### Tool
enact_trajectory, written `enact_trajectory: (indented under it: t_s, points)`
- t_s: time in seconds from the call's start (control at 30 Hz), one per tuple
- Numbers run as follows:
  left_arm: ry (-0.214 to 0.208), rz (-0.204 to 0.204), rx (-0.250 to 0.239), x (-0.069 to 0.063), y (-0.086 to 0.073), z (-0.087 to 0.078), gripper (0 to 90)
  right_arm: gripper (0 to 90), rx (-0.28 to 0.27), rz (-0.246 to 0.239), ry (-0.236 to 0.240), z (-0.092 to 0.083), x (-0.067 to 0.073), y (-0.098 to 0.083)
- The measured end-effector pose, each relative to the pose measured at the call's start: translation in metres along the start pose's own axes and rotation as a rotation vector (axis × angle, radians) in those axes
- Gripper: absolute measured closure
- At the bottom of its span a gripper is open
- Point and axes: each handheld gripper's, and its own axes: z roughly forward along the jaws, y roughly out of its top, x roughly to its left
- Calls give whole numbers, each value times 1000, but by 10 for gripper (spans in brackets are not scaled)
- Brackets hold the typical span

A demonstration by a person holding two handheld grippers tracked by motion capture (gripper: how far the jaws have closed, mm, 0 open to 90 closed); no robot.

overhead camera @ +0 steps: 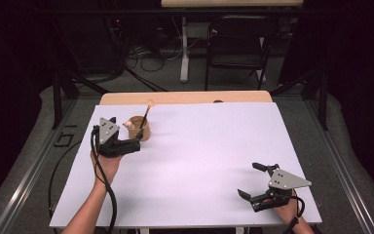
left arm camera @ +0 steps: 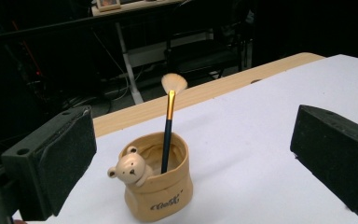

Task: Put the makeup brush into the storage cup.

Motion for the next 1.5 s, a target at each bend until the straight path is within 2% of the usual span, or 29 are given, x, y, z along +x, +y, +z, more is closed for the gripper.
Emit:
enact_trajectory:
  t_s: [0.2, 0.4, 0.57, 0.73, 0.97, 1.17, 1.5]
  points:
    - [-12, 3, -28, -1, -9, -16, 1, 0, 1, -1, 1, 0, 0, 0]
    - [-33, 0, -31, 0, -19, -29, 0, 0, 2, 1, 2, 1, 0, 0]
    - [-66, 1, -36, -1, -28, -37, 0, 0, 2, -4, 0, 1, 0, 0]
    - [-95, -9, -25, -4, -38, -41, 0, 0, 3, -4, 1, 1, 0, 0]
    - [-124, 5, -19, -6, -49, -48, 0, 0, 3, -5, 1, 1, 0, 0]
    - [-130, -4, 2, -7, -57, -52, 0, 0, 3, -5, 1, 1, 0, 0]
    - [-184, 10, -10, -8, -73, -56, 0, 0, 10, -7, 1, 1, 0, 0]
